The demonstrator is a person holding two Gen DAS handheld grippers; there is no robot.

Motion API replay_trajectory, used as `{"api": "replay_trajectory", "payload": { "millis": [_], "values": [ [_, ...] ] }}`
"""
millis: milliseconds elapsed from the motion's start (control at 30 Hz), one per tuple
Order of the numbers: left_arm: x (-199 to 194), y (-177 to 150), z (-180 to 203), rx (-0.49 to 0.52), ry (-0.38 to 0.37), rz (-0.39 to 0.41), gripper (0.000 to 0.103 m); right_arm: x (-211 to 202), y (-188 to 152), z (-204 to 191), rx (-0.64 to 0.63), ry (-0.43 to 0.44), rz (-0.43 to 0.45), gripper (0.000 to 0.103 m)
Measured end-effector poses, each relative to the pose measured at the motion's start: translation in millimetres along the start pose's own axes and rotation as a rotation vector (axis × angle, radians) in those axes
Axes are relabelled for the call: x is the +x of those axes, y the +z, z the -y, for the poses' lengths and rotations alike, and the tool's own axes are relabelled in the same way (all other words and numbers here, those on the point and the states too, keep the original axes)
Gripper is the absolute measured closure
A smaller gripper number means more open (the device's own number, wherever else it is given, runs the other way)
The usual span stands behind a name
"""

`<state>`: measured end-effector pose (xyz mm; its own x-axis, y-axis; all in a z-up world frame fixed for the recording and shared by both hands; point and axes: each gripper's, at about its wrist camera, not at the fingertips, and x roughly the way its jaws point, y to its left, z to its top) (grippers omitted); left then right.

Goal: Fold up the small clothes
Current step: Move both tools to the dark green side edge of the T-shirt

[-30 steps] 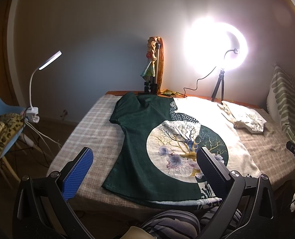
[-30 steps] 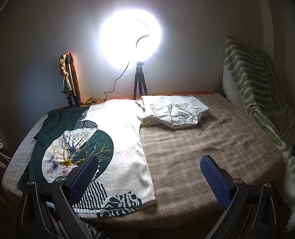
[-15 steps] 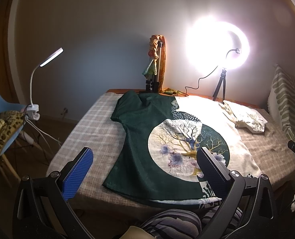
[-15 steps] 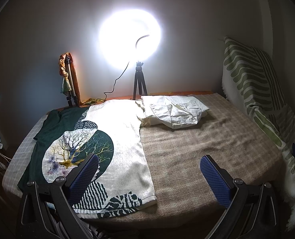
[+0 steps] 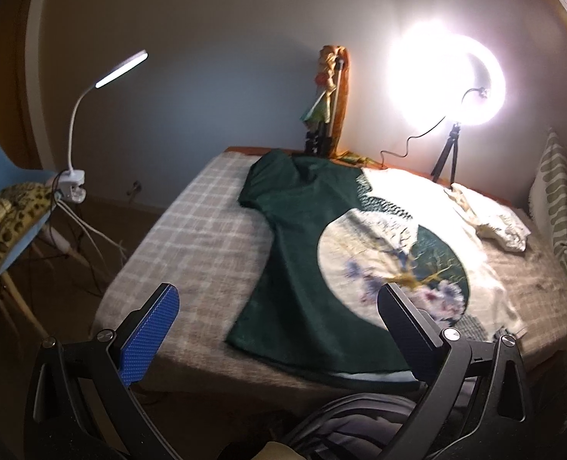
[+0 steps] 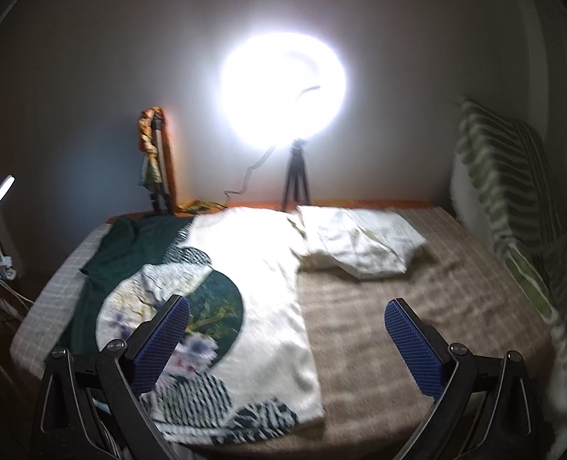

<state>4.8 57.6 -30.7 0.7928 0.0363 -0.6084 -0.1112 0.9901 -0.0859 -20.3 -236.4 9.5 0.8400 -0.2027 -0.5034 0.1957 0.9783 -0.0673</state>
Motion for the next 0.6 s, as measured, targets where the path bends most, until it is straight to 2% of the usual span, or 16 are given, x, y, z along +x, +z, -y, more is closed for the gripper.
{"api": "replay_trajectory", "payload": {
  "millis": [133, 300, 400, 467, 600],
  "values": [
    [15.8, -7.6, -23.9, -0.028, -0.021, -0.021, 0.003, 12.2, 26.0, -22.1, -0.031, 0.066, 0.002, 0.0],
    [47.4, -16.3, -50.3, -0.063, -0.035, -0.092, 0.015, 32.5, 66.6, -63.4, -0.08, 0.178, 0.013, 0.001],
    [67.6, -23.7, -63.7, -0.098, -0.079, -0.144, 0.026, 46.9, 89.3, -91.7, -0.109, 0.228, 0.015, 0.002],
    [79.5, -28.5, -70.2, -0.119, -0.11, -0.169, 0.031, 58.2, 100.8, -108.8, -0.123, 0.252, 0.007, 0.002],
    [98.5, -36.5, -73.6, -0.132, -0.156, -0.209, 0.031, 89.8, 122.0, -151.2, -0.153, 0.317, -0.042, 0.003]
  ]
}}
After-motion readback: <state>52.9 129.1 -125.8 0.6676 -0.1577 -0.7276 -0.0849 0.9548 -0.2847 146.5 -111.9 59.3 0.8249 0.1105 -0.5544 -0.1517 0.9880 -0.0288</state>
